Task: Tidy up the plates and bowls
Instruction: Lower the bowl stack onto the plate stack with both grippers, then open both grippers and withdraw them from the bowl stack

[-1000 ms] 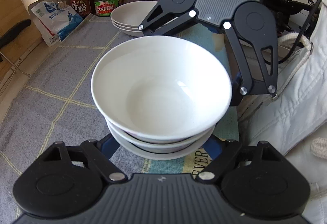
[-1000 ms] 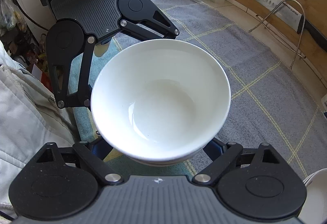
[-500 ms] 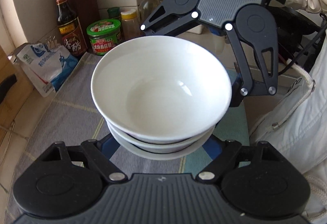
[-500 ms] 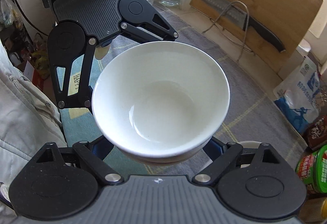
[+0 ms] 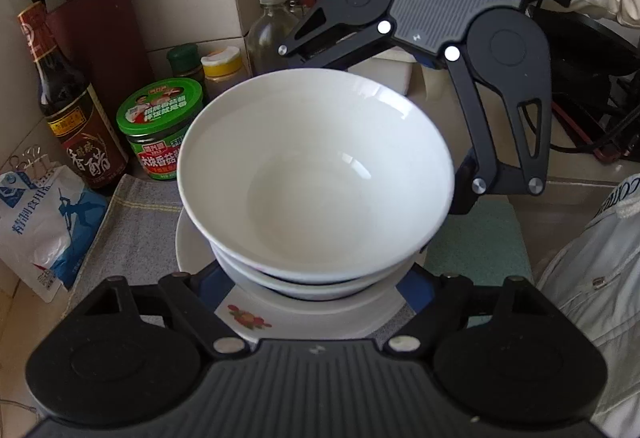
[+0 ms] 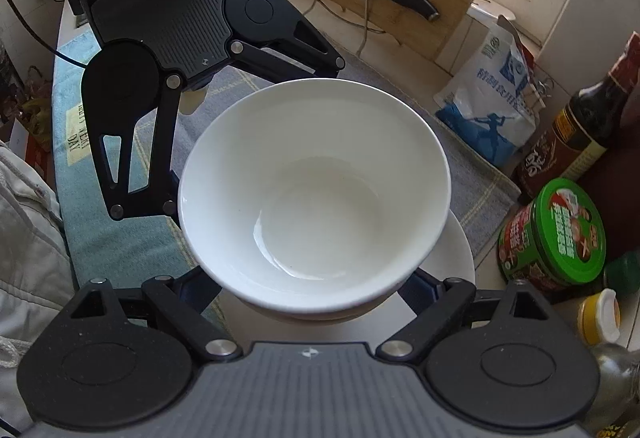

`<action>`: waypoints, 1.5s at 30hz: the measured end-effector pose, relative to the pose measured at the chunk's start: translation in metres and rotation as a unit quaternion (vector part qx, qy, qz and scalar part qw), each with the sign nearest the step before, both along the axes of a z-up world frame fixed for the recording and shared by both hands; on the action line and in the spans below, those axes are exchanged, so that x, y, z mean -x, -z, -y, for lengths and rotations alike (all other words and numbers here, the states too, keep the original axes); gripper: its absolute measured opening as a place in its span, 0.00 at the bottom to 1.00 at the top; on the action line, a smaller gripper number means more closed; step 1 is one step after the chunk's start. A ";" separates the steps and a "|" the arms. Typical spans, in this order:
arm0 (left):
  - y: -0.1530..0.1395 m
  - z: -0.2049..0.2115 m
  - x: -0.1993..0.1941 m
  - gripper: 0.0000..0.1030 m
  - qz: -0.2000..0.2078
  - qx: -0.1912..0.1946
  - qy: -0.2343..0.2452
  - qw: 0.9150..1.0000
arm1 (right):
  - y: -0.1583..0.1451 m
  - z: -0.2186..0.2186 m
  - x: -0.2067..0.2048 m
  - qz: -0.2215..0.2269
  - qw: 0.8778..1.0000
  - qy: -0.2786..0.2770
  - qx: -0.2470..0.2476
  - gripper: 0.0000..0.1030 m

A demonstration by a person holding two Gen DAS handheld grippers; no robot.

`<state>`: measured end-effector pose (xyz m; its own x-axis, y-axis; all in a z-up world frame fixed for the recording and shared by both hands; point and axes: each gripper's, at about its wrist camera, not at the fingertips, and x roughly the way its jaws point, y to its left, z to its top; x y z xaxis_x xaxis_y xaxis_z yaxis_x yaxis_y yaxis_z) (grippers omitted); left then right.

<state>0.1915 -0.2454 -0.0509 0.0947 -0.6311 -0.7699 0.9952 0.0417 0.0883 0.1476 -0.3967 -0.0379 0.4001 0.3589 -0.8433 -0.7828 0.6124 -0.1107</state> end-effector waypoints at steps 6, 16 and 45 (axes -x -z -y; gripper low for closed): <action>0.010 0.016 -0.005 0.83 -0.005 -0.010 -0.004 1.000 | 0.014 0.014 -0.012 -0.011 1.000 0.006 -0.005 0.93; 0.013 0.022 -0.013 0.83 -0.019 -0.012 -0.016 1.000 | 0.024 0.024 -0.027 -0.025 0.999 0.007 -0.021 0.93; -0.053 -0.130 0.058 0.99 0.110 0.206 -0.207 0.950 | -0.017 -0.079 0.093 0.109 0.902 0.417 -0.020 1.00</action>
